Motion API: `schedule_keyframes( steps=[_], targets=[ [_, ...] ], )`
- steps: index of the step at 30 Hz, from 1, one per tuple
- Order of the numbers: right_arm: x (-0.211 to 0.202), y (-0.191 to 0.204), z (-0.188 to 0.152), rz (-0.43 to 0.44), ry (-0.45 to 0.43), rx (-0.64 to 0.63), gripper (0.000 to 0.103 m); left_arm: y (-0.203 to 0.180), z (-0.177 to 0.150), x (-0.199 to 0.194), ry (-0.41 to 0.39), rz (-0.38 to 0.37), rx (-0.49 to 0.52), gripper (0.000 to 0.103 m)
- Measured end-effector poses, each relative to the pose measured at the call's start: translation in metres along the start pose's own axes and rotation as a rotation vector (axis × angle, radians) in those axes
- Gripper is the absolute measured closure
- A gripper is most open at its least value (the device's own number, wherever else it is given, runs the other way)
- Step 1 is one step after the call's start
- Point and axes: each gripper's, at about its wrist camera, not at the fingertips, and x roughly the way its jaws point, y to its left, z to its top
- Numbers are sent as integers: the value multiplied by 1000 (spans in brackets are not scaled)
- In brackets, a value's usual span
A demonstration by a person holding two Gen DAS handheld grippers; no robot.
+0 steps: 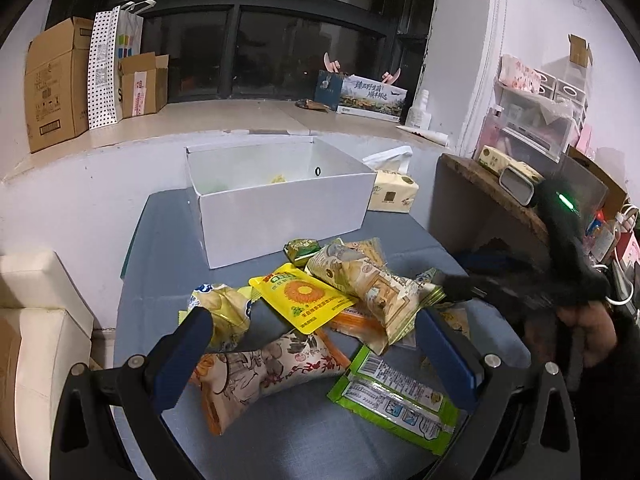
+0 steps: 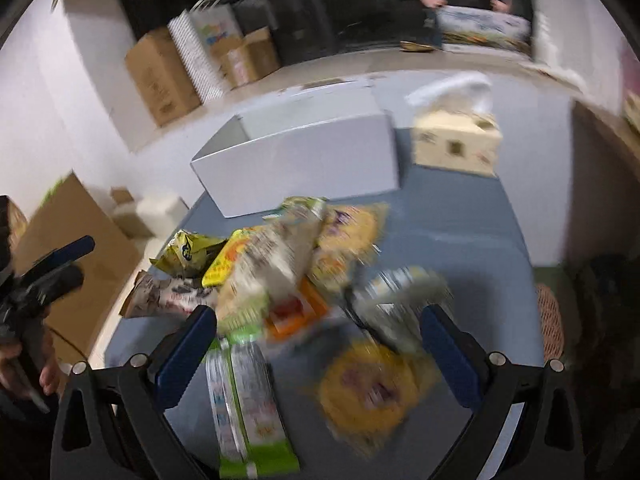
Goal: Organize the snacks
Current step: 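Grasp the printed pastry bag with the left gripper while the right grasps the balloon-print bag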
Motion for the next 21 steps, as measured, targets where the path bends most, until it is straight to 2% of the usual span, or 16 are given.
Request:
schedule_keyframes(
  steps=[4, 7, 8, 9, 12, 15, 21],
  targets=[
    [57, 17, 37, 22, 144, -11, 0, 3, -10, -2, 8, 17, 42, 0],
    [102, 23, 43, 44, 264, -5, 2, 10, -20, 0, 29, 56, 85, 0],
    [112, 24, 41, 37, 290, -3, 10, 13, -24, 1, 40, 68, 100, 0],
    [122, 28, 35, 27, 327, -36, 54, 16, -26, 2, 48, 73, 106, 0],
    [108, 38, 29, 4, 268, -109, 57, 26, -33, 9, 89, 67, 130, 0],
    [82, 35, 26, 61, 217, -97, 61, 31, -33, 17, 124, 41, 178, 0],
    [17, 24, 21, 107, 85, -72, 61, 23, -19, 41, 212, -43, 418, 0]
  ],
)
